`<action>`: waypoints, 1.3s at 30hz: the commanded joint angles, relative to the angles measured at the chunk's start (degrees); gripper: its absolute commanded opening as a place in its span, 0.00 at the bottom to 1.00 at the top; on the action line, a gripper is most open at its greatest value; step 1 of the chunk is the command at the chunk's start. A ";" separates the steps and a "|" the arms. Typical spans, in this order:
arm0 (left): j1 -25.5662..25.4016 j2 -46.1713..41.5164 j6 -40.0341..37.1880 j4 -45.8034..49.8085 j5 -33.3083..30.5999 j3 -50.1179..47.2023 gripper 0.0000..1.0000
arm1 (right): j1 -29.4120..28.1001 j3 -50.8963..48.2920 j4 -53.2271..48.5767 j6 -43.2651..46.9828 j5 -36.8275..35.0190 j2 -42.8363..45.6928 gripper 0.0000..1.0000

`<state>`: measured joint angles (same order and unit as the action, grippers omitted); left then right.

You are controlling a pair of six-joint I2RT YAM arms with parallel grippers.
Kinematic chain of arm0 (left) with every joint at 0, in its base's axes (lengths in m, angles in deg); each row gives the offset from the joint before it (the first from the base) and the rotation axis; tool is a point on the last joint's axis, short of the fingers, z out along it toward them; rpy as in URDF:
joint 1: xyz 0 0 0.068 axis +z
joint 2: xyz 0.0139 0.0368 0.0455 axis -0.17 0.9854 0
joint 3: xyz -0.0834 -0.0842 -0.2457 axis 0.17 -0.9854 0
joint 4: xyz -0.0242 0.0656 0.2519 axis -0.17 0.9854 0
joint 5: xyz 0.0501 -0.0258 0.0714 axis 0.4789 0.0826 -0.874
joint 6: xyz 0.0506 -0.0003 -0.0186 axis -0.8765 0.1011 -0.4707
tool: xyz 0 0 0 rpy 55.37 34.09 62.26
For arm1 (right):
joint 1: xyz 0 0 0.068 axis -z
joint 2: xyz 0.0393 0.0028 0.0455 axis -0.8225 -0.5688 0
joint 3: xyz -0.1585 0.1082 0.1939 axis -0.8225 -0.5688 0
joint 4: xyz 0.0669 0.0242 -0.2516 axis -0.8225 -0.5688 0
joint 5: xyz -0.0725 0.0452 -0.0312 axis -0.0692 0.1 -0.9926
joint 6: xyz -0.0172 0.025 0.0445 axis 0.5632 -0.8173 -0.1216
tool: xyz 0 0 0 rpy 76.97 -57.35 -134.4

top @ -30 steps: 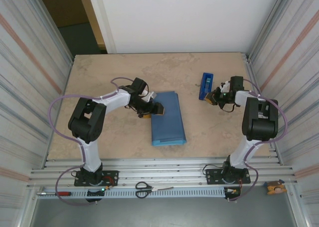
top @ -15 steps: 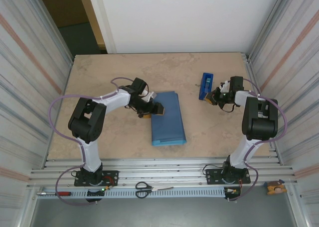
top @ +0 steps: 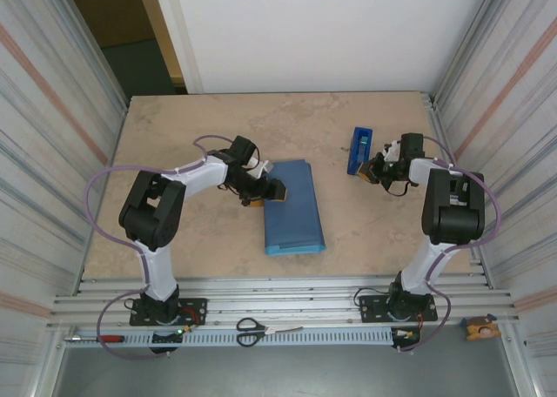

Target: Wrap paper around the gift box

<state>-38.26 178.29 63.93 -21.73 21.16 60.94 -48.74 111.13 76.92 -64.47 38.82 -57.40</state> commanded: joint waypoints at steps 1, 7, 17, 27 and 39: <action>-1.24 6.43 -0.82 1.30 -6.59 -3.63 0.84 | -0.77 -1.37 -9.59 1.43 -5.82 -2.85 0.00; -1.15 6.37 -0.74 1.30 -6.55 -3.65 0.84 | -0.98 0.40 -13.26 1.81 -9.69 -2.98 0.00; -1.15 6.28 -0.76 1.30 -6.46 -3.53 0.84 | -1.42 2.88 -18.09 4.35 -14.22 -3.65 0.00; -1.09 6.55 -0.92 1.53 -6.39 -3.38 0.84 | -3.42 3.66 -22.15 6.99 -19.20 -1.13 0.00; -1.06 6.19 -1.01 1.83 -6.31 -3.23 0.84 | -4.64 3.10 -25.64 12.10 -8.98 8.54 0.00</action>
<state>-38.23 178.29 63.93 -21.73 21.18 60.94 -52.76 114.87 55.34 -56.17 23.30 -54.95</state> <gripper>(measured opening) 0.844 0.058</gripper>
